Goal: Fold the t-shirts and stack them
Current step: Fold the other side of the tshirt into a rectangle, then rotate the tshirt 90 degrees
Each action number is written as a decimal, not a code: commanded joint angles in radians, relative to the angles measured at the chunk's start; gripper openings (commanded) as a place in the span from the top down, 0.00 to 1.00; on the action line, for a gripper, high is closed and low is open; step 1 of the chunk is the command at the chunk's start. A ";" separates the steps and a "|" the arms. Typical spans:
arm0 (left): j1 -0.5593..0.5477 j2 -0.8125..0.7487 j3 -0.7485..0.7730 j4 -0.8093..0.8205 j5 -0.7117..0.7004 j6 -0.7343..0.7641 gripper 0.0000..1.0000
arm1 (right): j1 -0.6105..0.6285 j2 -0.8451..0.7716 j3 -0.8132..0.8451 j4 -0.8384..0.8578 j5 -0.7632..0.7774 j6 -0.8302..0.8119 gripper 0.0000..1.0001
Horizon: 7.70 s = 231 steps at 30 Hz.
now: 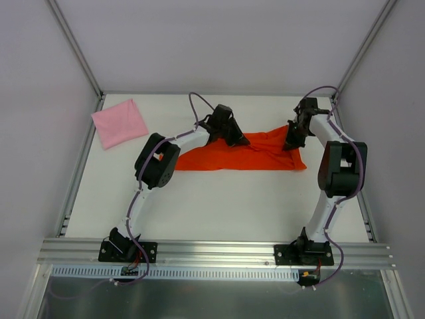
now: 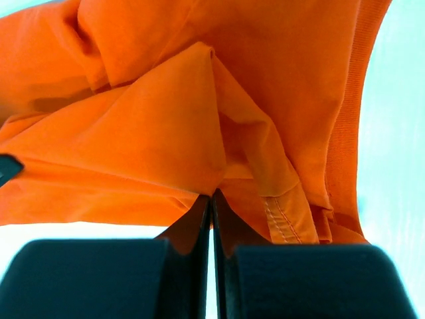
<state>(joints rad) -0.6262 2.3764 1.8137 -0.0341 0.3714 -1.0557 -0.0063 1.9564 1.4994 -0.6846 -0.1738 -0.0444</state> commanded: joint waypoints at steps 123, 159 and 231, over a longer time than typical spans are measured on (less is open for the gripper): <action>0.482 -0.640 -0.666 -0.520 -0.180 0.671 0.62 | -0.070 -0.154 -0.199 -0.099 0.234 -0.388 0.53; 0.497 -0.520 -0.689 -0.451 -0.273 0.658 0.82 | -0.092 -0.085 -0.157 -0.069 0.240 -0.410 0.77; 0.376 -0.438 -0.376 -0.369 0.285 1.864 0.01 | 0.173 -0.249 -0.255 0.364 0.422 0.811 0.03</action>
<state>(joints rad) -0.2203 1.9045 1.4078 -0.3443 0.7475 0.6704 0.1471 1.6508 1.2022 -0.3508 0.1982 0.6678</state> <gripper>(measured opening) 0.990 0.968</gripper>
